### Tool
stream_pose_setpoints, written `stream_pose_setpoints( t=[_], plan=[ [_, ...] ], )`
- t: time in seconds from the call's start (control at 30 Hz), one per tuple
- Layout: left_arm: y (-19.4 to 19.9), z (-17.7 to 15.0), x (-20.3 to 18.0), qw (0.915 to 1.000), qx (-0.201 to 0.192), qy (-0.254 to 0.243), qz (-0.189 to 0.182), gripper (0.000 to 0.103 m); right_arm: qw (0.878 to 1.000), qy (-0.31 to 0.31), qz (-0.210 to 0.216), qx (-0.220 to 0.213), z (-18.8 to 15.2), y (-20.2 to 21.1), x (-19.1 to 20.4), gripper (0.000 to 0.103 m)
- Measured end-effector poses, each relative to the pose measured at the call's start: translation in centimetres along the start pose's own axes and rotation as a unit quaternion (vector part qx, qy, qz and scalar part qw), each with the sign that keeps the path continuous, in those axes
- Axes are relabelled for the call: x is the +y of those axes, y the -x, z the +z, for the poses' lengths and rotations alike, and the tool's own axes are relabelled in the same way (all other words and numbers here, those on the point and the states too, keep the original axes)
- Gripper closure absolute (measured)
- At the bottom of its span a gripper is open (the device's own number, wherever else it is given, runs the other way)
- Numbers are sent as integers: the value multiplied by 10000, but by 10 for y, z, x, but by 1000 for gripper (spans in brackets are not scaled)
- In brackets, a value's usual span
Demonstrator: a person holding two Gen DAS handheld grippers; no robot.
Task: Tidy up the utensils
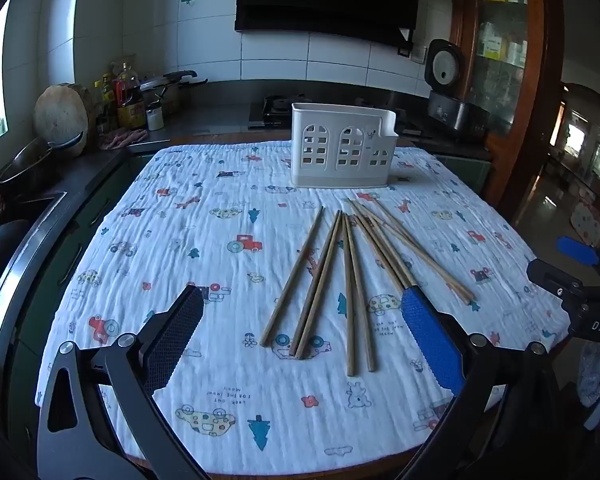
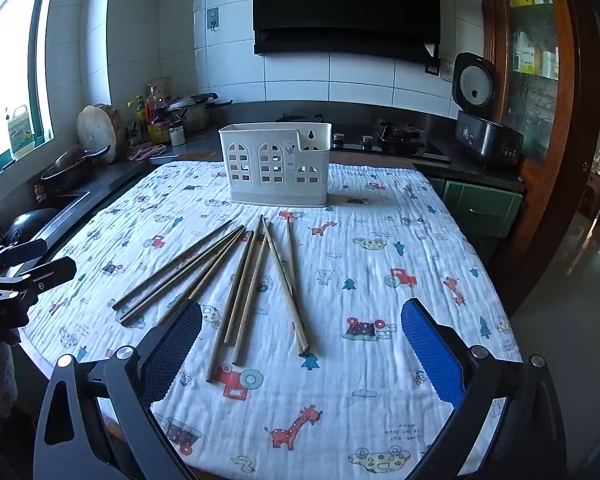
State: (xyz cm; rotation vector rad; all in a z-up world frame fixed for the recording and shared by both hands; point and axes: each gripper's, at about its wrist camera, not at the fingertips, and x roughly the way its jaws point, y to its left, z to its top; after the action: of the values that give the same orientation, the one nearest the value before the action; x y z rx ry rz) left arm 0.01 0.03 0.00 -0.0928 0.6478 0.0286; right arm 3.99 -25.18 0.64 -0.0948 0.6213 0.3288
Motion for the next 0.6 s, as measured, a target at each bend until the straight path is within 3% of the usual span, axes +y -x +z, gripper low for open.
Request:
stream_pose_setpoints(
  t=[0.6],
  plan=[
    [-2,-2,1,10000,44,-28,58,6,10000,-27,18,-69,2,4,0,6]
  ],
)
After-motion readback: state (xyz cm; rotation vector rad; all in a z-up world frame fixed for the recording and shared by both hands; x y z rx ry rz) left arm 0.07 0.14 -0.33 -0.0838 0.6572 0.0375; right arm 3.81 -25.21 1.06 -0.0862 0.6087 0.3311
